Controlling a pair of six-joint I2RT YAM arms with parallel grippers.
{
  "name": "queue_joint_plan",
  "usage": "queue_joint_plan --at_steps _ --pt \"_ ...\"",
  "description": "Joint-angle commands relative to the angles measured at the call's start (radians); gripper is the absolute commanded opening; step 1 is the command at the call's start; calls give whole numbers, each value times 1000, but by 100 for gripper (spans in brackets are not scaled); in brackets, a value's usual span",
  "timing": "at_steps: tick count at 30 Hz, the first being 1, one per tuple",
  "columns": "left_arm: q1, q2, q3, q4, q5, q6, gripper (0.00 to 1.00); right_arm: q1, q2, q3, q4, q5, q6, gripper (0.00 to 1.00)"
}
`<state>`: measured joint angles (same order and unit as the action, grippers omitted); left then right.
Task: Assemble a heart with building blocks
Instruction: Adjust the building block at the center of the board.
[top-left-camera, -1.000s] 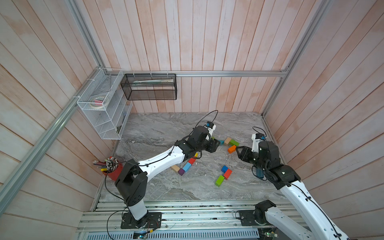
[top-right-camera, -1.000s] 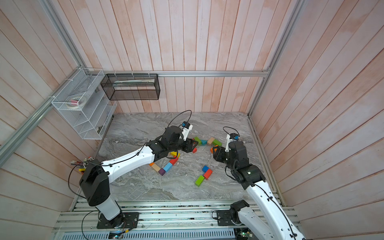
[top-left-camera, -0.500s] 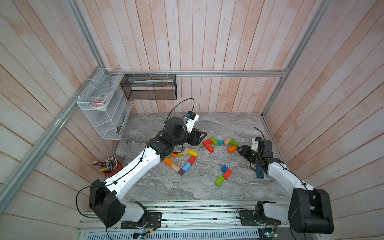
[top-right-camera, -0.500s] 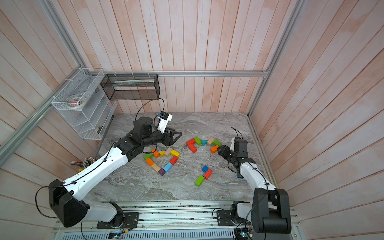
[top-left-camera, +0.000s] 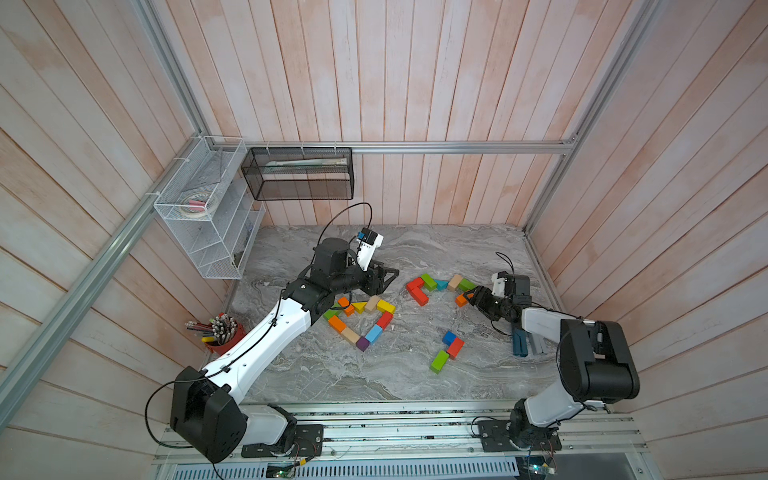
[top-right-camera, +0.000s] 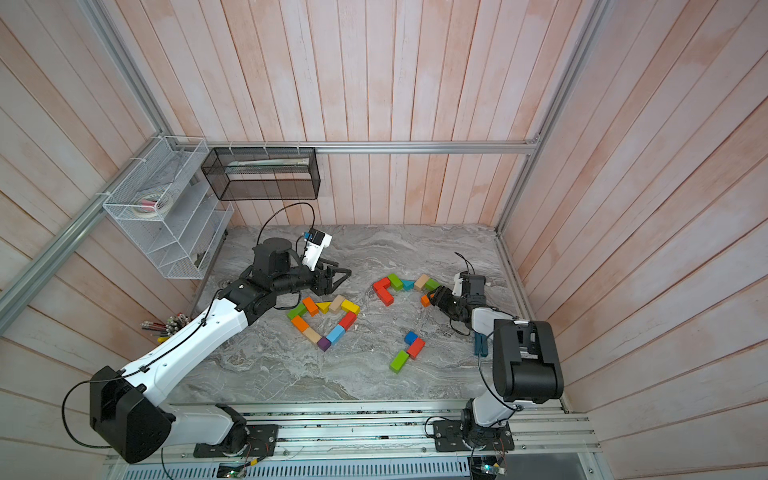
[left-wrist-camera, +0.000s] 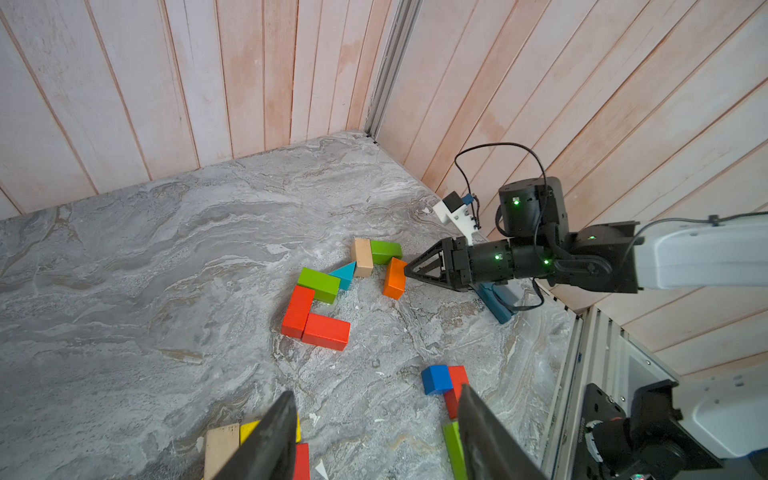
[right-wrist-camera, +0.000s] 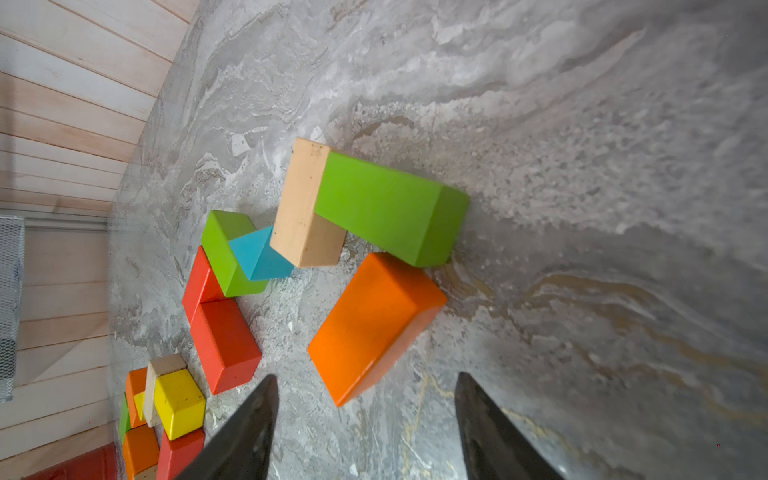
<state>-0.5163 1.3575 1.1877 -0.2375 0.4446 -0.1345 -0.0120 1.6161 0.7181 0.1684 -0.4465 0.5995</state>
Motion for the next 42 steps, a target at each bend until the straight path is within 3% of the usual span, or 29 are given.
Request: queue_joint_plan --at_steps 1,20,27,34,42 --pt "1 -13 1 14 11 22 62 -4 37 41 46 -40 -23 67" --pt "6 2 -3 17 6 24 63 -5 106 104 41 -44 -55 67" --pt "8 3 -1 22 33 27 63 11 -4 71 -51 -12 -100 67" --pt "10 -13 -2 21 86 51 67 166 -160 34 -281 127 -157 67" --pt "10 -34 -11 27 100 53 69 426 -308 -42 -524 432 40 67"
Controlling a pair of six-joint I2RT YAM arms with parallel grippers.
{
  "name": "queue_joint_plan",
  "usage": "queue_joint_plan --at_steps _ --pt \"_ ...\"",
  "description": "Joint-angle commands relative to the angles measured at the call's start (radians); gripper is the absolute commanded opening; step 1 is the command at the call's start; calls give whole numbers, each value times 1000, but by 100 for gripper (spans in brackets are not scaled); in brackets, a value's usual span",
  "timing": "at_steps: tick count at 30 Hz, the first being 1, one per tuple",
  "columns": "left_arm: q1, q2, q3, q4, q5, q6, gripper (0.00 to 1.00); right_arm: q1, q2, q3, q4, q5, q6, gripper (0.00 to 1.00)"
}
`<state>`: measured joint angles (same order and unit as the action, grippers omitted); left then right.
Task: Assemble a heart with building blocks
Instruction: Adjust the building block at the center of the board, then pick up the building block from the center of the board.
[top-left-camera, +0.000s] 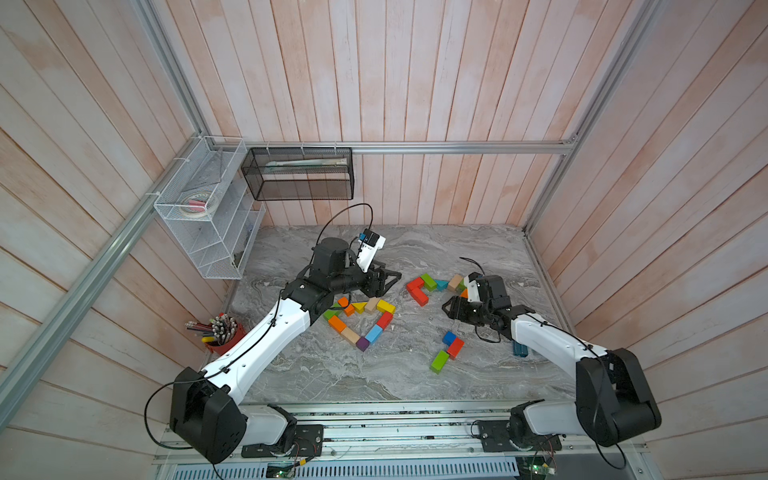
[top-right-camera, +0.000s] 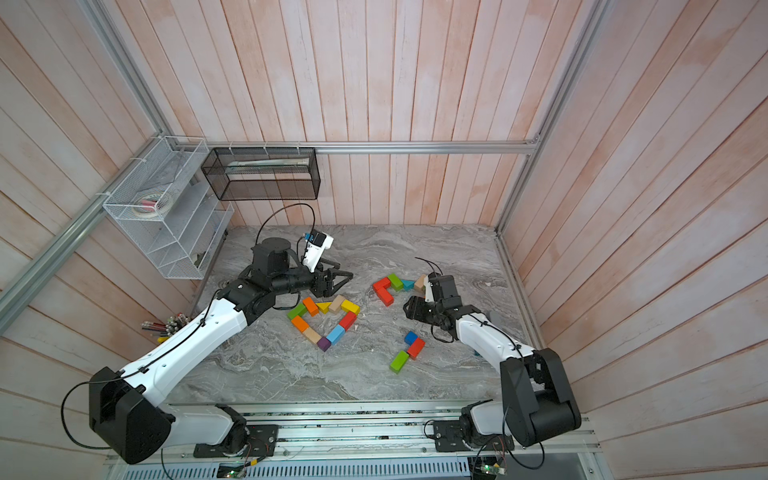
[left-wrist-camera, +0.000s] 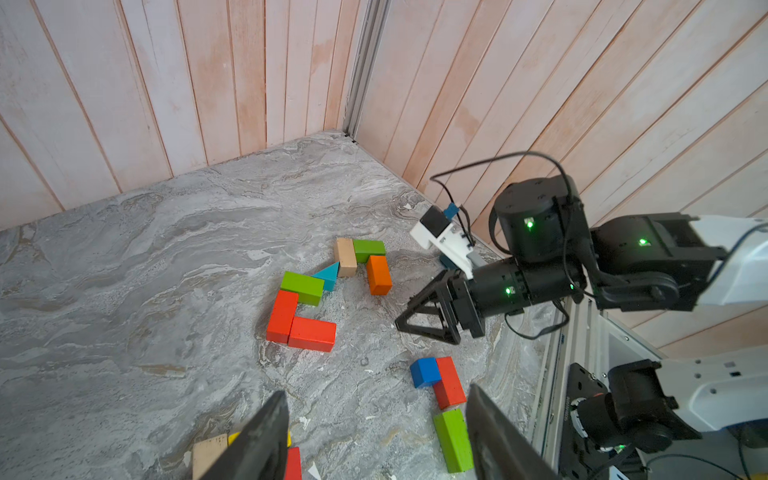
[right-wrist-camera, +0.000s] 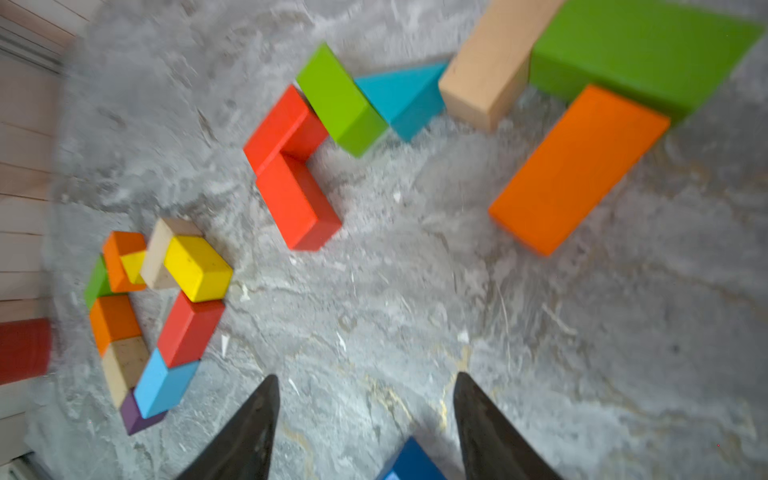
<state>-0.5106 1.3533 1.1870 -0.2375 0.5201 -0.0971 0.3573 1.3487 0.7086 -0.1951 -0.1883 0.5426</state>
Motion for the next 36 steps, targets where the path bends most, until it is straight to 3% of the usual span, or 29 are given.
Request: queue_joint_plan --at_steps 1,6,11,23,30,36 --pt "5 -33 -10 29 27 14 69 92 -64 -49 -180 206 134 67" --pt "4 -28 -10 33 53 1 69 212 -156 -134 -206 254 279 68" --pt "4 -38 -12 34 55 -1 69 287 -158 -162 -221 295 343 69" --pt "4 -33 -17 43 71 -10 69 319 -155 -156 -341 447 368 67" --pt "4 -29 -16 43 72 -12 69 320 -178 -180 -338 440 369 63" --pt "5 -29 -17 43 72 -12 69 320 -184 -194 -304 421 358 52"
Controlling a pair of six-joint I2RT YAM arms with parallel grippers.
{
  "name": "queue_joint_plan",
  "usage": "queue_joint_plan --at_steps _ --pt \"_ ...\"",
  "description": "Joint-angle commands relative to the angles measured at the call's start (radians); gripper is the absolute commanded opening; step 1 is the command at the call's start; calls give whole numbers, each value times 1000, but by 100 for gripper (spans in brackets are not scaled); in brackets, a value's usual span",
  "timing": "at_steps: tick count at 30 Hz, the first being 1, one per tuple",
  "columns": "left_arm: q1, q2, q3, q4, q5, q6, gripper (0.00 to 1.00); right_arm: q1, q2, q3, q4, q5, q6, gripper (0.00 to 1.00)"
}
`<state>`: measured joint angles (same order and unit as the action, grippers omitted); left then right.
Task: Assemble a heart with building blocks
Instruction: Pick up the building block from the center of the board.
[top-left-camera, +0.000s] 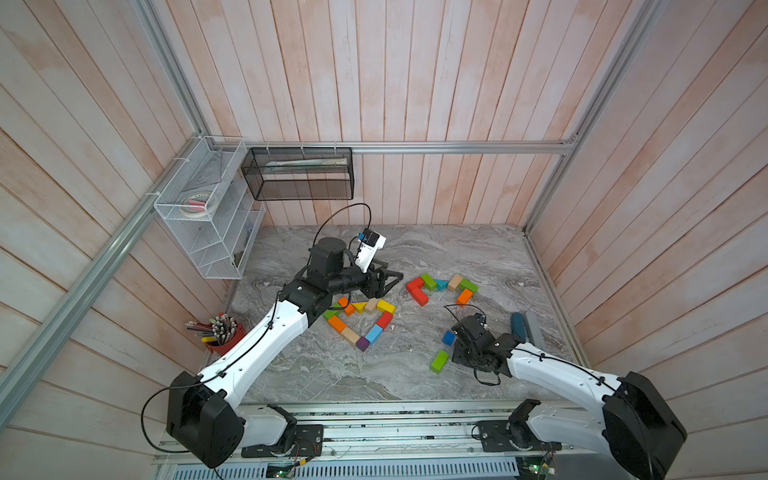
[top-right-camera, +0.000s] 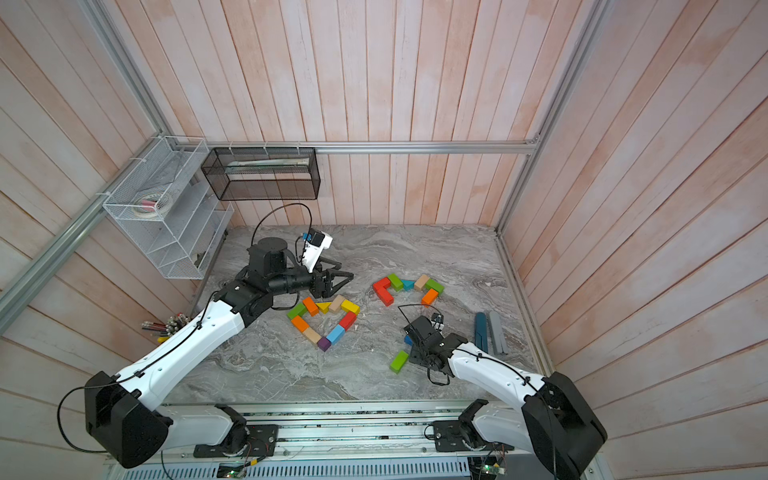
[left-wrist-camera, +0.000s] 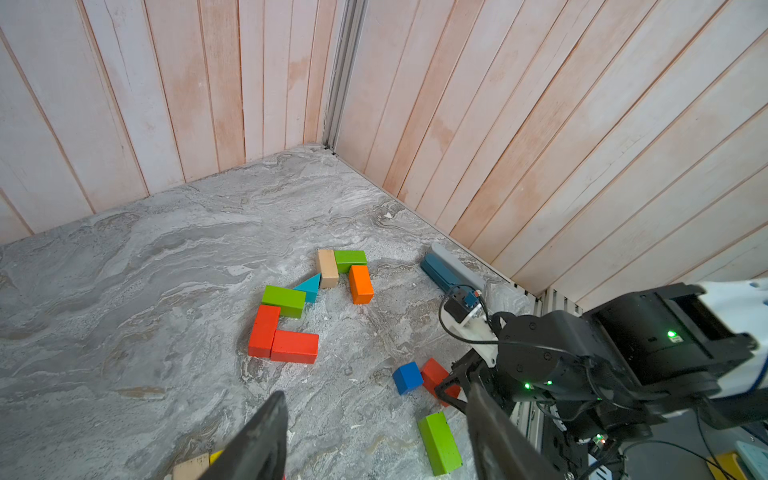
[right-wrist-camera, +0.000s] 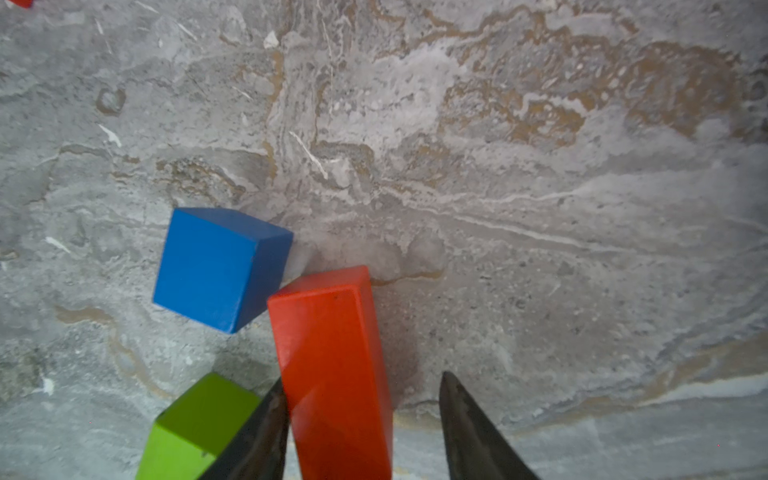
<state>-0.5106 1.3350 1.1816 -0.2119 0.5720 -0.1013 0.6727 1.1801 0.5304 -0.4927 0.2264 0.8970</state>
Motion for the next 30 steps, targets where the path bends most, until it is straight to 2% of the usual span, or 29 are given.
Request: queue_joint_plan --at_steps 1,5,7,11,15,19,23,30 --pt "6 -11 -10 17 20 -8 69 4 -17 -17 1 4 -6 49" --pt "5 -13 -11 16 20 -8 69 2 -23 -2 5 20 -39 39" --pt "5 -11 -11 16 21 -8 69 3 -23 11 2 43 -62 37" --pt "4 -10 -10 16 26 -8 69 -14 -27 27 29 56 -171 28" --pt "6 -17 -10 16 28 0 70 -54 -30 56 46 44 -278 24" --pt "4 -22 -12 19 29 3 88 -106 -30 114 39 51 -378 22" --pt "5 -27 -11 20 34 6 100 -135 -21 175 75 20 -501 19" --pt "5 -36 -6 6 92 49 100 -151 87 283 143 -115 -723 19"
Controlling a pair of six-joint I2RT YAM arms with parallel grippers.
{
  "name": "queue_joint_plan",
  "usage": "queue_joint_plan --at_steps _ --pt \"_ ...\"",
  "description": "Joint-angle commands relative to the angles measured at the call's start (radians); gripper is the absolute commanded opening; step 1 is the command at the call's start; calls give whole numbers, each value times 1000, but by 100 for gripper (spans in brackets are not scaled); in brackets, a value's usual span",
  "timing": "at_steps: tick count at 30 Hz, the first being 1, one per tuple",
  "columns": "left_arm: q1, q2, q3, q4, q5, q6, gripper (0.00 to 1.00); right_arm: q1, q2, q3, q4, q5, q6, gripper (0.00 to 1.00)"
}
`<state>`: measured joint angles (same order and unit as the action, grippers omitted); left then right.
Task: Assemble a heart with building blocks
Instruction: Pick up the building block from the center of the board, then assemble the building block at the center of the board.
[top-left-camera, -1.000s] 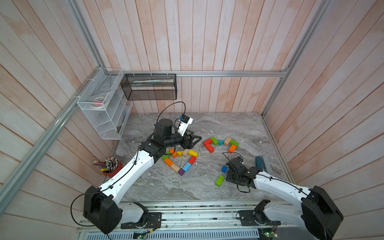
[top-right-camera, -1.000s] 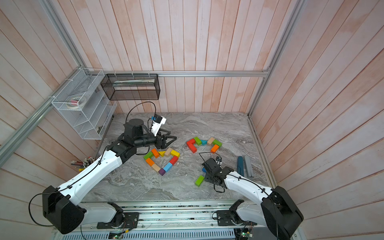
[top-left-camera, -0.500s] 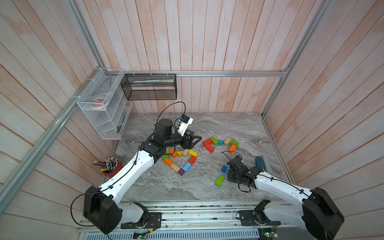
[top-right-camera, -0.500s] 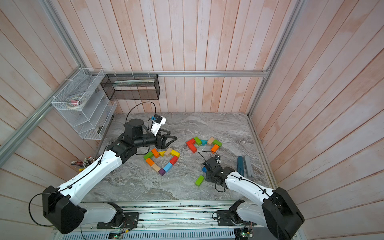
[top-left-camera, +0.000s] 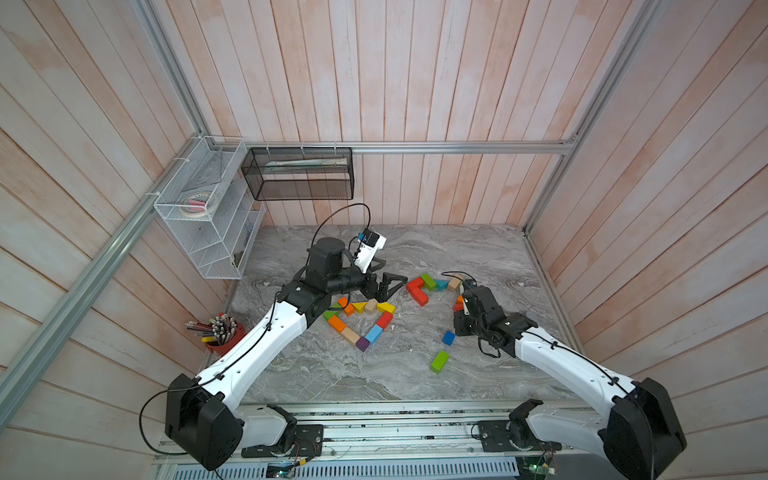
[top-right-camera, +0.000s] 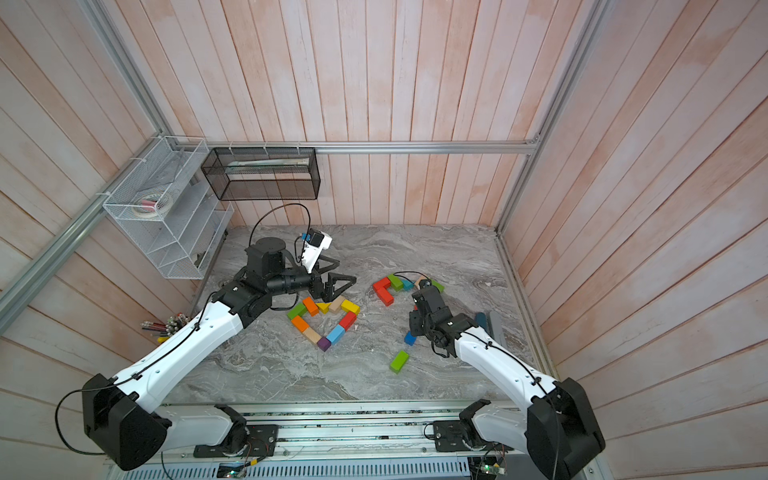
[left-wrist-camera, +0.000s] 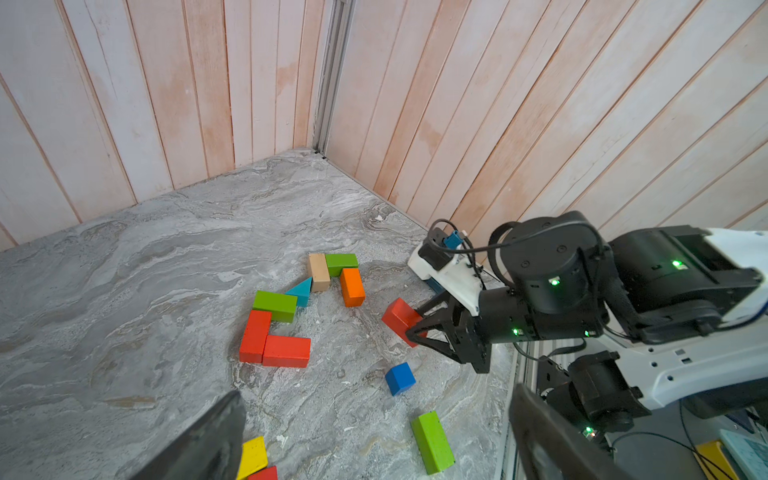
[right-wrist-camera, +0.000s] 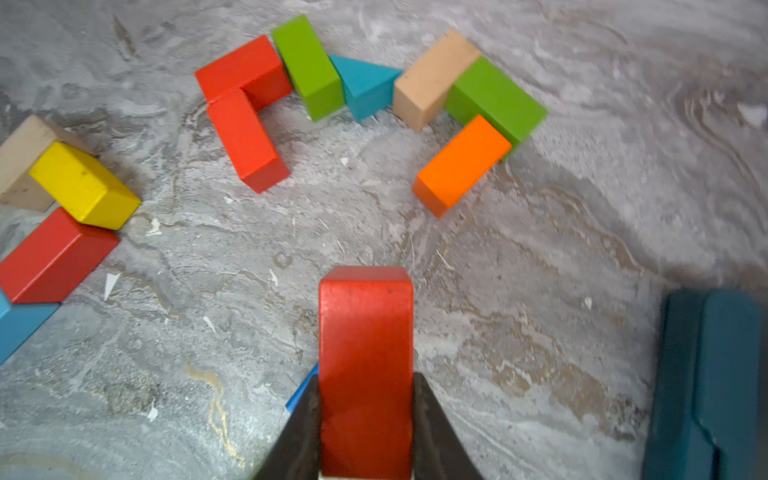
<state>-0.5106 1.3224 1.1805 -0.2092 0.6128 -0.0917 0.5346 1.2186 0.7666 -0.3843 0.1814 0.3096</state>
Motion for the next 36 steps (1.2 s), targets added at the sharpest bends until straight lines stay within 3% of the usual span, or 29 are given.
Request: queue_joint_plan --at_steps 1,5,12,23,36 --pt "6 -24 -3 -6 76 52 100 -21 73 60 41 -101 -162 19" --pt "7 -33 6 -31 148 92 100 -43 161 112 61 -183 -235 21" --pt "6 -45 2 -35 150 109 100 -72 314 200 40 -292 -339 22" --pt "6 -38 3 -33 153 104 100 -73 487 275 -5 -289 -423 23" --pt "6 -34 4 -30 160 100 100 -73 559 315 -7 -284 -446 25"
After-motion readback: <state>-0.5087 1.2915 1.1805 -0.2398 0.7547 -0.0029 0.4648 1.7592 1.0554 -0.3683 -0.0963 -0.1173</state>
